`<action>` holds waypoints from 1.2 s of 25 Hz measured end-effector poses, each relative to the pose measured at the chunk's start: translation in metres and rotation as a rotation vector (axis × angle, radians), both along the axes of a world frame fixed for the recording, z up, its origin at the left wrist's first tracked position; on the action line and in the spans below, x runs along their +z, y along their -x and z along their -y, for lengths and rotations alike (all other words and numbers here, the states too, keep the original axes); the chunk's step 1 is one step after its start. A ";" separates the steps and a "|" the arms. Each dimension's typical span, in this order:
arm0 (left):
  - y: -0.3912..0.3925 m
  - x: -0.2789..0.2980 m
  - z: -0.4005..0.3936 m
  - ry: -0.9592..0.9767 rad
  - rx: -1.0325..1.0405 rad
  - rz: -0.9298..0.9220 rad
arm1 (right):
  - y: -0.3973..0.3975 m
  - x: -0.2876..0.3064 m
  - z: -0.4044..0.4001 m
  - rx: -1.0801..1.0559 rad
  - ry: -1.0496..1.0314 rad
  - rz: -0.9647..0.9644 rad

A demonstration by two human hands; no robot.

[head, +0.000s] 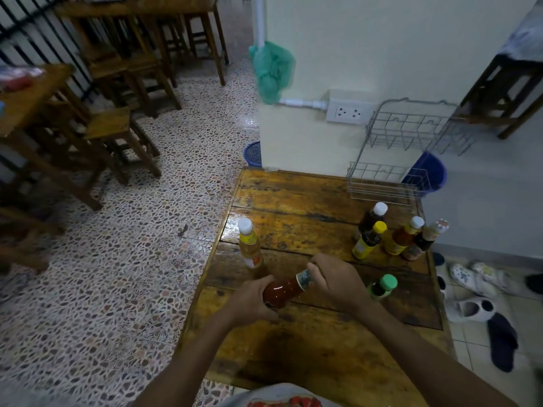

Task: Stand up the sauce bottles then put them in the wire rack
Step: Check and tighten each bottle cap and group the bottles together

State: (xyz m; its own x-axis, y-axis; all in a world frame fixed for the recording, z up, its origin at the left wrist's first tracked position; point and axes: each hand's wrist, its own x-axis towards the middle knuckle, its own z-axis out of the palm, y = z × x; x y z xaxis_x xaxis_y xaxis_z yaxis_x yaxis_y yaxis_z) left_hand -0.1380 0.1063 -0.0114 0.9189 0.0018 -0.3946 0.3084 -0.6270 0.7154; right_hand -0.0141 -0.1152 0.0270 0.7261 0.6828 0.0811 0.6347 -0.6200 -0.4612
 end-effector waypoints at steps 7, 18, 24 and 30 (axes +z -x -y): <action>-0.007 0.001 0.015 -0.310 -0.037 0.049 | -0.013 -0.008 -0.002 -0.039 0.143 -0.125; 0.006 -0.015 0.043 -0.695 0.053 0.259 | -0.027 -0.006 -0.004 0.106 0.625 -0.228; -0.002 -0.006 0.000 0.271 0.044 -0.117 | -0.002 0.010 -0.019 -0.039 0.050 0.116; 0.001 -0.004 -0.006 0.064 0.046 -0.118 | -0.008 0.003 -0.030 -0.067 0.041 -0.069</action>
State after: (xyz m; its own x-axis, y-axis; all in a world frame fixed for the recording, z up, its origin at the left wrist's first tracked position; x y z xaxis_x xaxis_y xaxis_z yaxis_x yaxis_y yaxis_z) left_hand -0.1387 0.1119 -0.0152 0.8657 0.0146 -0.5003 0.4202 -0.5644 0.7106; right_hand -0.0063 -0.0848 0.0304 0.7732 0.6341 0.0024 0.5587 -0.6794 -0.4757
